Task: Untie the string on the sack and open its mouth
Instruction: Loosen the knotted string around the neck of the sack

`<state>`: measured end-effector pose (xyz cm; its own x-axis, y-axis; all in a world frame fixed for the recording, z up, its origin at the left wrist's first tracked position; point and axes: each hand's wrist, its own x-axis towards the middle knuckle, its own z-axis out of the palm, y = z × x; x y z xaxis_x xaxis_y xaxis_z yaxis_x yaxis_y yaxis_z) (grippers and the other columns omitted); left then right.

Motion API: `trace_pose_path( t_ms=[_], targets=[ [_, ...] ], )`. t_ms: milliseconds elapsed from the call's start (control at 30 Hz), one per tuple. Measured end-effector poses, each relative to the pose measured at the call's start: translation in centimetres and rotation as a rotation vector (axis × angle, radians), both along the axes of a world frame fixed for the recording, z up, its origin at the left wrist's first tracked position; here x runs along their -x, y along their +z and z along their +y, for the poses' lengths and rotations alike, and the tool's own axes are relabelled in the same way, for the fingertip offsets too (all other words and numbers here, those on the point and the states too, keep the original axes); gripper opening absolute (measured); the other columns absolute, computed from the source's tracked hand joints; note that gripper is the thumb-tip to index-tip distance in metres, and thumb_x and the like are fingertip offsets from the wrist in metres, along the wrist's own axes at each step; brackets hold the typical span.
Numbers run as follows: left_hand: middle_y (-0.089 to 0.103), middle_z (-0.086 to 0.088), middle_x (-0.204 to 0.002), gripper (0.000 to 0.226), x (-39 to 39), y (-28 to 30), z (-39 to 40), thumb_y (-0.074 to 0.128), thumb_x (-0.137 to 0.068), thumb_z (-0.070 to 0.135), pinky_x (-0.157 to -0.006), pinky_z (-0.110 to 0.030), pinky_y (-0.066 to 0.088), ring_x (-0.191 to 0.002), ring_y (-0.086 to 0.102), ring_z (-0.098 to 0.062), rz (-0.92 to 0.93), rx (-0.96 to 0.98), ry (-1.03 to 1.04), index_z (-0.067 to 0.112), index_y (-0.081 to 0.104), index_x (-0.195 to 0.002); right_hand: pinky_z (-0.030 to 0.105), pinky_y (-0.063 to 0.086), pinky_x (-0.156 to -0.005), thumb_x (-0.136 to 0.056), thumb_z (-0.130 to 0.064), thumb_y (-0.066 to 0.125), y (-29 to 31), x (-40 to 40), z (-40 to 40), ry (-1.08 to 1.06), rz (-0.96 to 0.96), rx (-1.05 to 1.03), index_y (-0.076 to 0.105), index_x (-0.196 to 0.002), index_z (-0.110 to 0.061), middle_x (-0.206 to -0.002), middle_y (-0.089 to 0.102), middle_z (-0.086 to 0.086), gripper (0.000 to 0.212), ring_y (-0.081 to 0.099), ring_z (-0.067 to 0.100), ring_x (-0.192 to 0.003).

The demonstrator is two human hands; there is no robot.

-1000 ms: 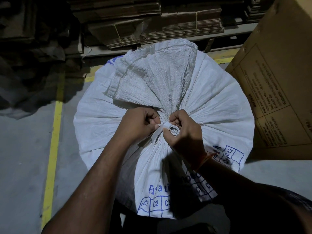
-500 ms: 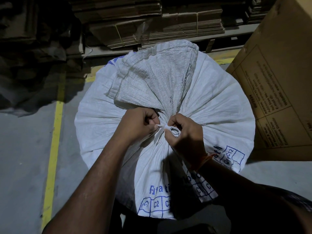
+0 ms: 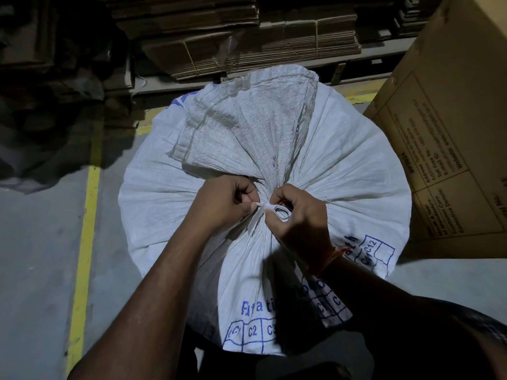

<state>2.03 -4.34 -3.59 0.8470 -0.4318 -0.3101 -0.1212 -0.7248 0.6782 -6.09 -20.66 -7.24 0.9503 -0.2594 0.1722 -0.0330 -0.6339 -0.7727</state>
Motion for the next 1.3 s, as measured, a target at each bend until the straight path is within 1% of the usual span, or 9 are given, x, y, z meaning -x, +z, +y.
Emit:
trace_pose_path(
  t_ms=[100,233,333,567,767,967,1133,1233,1300],
  targets=[
    [0.078,0.004,-0.076,0.009,-0.12,0.09,0.13,0.08,-0.081,0.014,-0.066,-0.021,0.051,-0.068,0.069,-0.009,0.006,0.002,0.019,0.023,0.078,-0.084,0.031,0.047,-0.062,-0.074,-0.015,0.077,0.06,-0.04,-0.02,0.001,0.007,-0.012,0.059,-0.076,-0.02,-0.065,0.054,-0.009,0.018,0.054,0.01,-0.064],
    [0.079,0.003,-0.079,0.011,-0.44,0.34,0.48,0.082,-0.082,0.012,-0.063,-0.008,0.045,-0.067,0.069,-0.006,0.021,-0.009,0.019,0.022,0.079,-0.086,0.04,0.052,-0.065,-0.074,-0.015,0.076,-0.02,-0.04,-0.08,0.009,0.001,-0.028,0.06,-0.077,-0.019,-0.068,0.059,-0.006,0.017,0.061,0.016,-0.067],
    [0.078,0.002,-0.078,0.011,-0.45,0.39,0.47,0.081,-0.082,0.011,-0.063,-0.009,0.045,-0.07,0.07,-0.008,0.008,-0.019,0.014,0.021,0.079,-0.085,0.039,0.052,-0.064,-0.073,-0.013,0.076,-0.09,-0.1,-0.09,0.008,0.002,-0.026,0.06,-0.077,-0.019,-0.067,0.058,-0.007,0.018,0.061,0.016,-0.066],
    [0.078,0.002,-0.077,0.011,-0.35,0.37,0.34,0.08,-0.081,0.011,-0.065,-0.016,0.047,-0.064,0.064,-0.001,0.01,-0.016,0.006,0.021,0.079,-0.084,0.036,0.051,-0.064,-0.073,-0.015,0.077,0.06,-0.05,-0.11,0.003,0.021,-0.024,0.06,-0.077,-0.019,-0.066,0.057,-0.007,0.018,0.059,0.015,-0.066],
    [0.078,0.002,-0.078,0.01,-0.26,0.34,0.37,0.081,-0.082,0.011,-0.068,-0.022,0.05,-0.066,0.064,-0.003,0.007,-0.01,0.001,0.021,0.079,-0.084,0.039,0.052,-0.065,-0.072,-0.016,0.076,-0.02,-0.14,-0.13,0.0,0.032,-0.025,0.06,-0.076,-0.02,-0.066,0.06,-0.005,0.017,0.06,0.015,-0.066],
    [0.077,0.005,-0.076,0.01,-0.29,0.18,0.28,0.081,-0.081,0.014,-0.067,-0.021,0.049,-0.066,0.064,-0.002,-0.004,-0.021,-0.008,0.023,0.078,-0.083,0.042,0.054,-0.066,-0.071,-0.022,0.071,-0.09,-0.15,-0.14,0.005,0.038,-0.048,0.06,-0.077,-0.021,-0.069,0.062,-0.005,0.013,0.064,0.017,-0.069],
    [0.077,0.006,-0.075,0.011,-0.29,0.04,0.39,0.08,-0.082,0.013,-0.068,-0.021,0.05,-0.066,0.065,0.0,-0.008,-0.016,0.006,0.023,0.078,-0.083,0.04,0.054,-0.067,-0.072,-0.019,0.074,-0.22,-0.18,-0.12,0.005,0.042,-0.048,0.06,-0.077,-0.021,-0.069,0.062,-0.006,0.015,0.063,0.014,-0.069],
    [0.075,0.011,-0.071,0.011,-0.42,0.01,0.6,0.08,-0.084,0.012,-0.064,-0.012,0.047,-0.065,0.064,0.007,-0.012,-0.013,0.03,0.023,0.079,-0.086,0.041,0.053,-0.067,-0.074,-0.017,0.075,-0.23,-0.12,-0.09,0.007,0.036,-0.05,0.06,-0.077,-0.021,-0.069,0.062,-0.005,0.016,0.063,0.015,-0.069],
    [0.076,0.01,-0.074,0.011,-0.43,0.1,0.62,0.082,-0.083,0.013,-0.066,-0.014,0.048,-0.069,0.067,0.002,-0.01,-0.017,0.036,0.023,0.08,-0.086,0.041,0.053,-0.067,-0.074,-0.017,0.075,-0.2,-0.12,-0.11,0.006,0.033,-0.049,0.059,-0.076,-0.021,-0.069,0.061,-0.005,0.016,0.063,0.016,-0.069]
  ],
)
